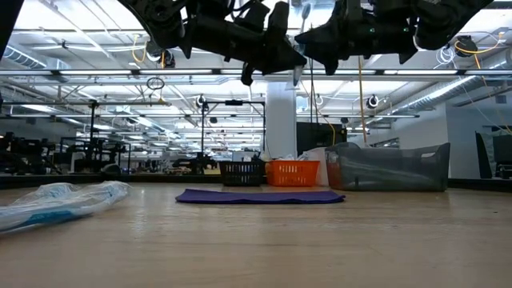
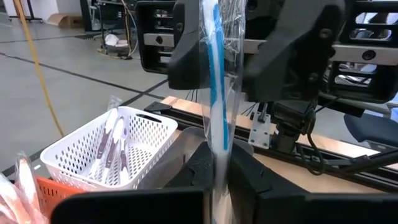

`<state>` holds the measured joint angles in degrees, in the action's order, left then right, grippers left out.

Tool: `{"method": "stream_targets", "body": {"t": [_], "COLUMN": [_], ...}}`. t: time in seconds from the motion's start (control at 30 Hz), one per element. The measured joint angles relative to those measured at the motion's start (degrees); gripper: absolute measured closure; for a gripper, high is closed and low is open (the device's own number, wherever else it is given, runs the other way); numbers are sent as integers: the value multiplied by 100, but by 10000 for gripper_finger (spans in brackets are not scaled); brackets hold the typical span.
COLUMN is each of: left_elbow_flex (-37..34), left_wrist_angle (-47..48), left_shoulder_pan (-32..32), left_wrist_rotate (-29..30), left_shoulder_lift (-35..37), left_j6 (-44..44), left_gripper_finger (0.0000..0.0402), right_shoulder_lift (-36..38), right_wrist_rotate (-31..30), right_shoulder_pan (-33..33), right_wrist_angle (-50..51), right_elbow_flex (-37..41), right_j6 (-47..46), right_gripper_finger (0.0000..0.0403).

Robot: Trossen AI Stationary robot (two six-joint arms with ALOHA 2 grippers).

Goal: Pick & Place Toothbrushes
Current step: Put the blue toothbrush into the black bin

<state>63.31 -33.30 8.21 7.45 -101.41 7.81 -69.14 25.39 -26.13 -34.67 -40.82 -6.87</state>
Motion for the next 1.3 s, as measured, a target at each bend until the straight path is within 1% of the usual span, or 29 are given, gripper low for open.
{"method": "stream_targets", "body": {"t": [0.07, 0.13, 0.17, 0.2, 0.43, 0.7, 0.83, 0.9, 0.97, 1.03, 1.1, 1.2, 1.3], "left_elbow_flex": [0, 0, 0, 0, 0, -4, -2, -22, 2, -28, -3, -22, -9], "left_wrist_angle": [15, 15, 11, 12, 52, 365, 1029, 1651, 1919, 2576, 2678, 3069, 3044], "left_shoulder_pan": [2, 2, 3, 4, 14, 17, 13, 0, -47, -96, -199, -360, -531], "left_wrist_rotate": [2, 13, 32, 46, 118, 157, 218, 258, 326, 327, 327, 329, 327], "left_shoulder_lift": [0, 0, 0, 0, 0, 143, 386, 596, 652, 828, 858, 977, 997], "left_j6": [2, 3, 0, 0, -26, -377, -392, -344, -309, -297, -278, -275, -282], "left_gripper_finger": [368, 358, 355, 354, 352, 351, 351, 351, 350, 350, 350, 350, 350], "right_shoulder_lift": [-16, -14, -12, -12, -13, -7, -7, -7, -40, -172, -326, -707, -1180], "right_wrist_rotate": [-2, 0, -2, -13, 5, -6, -44, -135, -271, -307, -303, -299, -299], "right_shoulder_pan": [-2, -1, 1, 2, 0, -15, -79, -144, -218, -262, -347, -498, -696], "right_wrist_angle": [30, 0, -24, -32, -9, 45, 29, 22, 24, -69, -147, -653, -1007], "right_elbow_flex": [0, 0, 0, 0, 0, 0, 0, 0, 0, 0, 0, -10, -49], "right_j6": [2, 41, 68, 78, 46, 46, 42, 3, -11, -26, -112, -236, -482], "right_gripper_finger": [314, 368, 383, 387, 392, 392, 392, 392, 393, 393, 393, 393, 393]}}
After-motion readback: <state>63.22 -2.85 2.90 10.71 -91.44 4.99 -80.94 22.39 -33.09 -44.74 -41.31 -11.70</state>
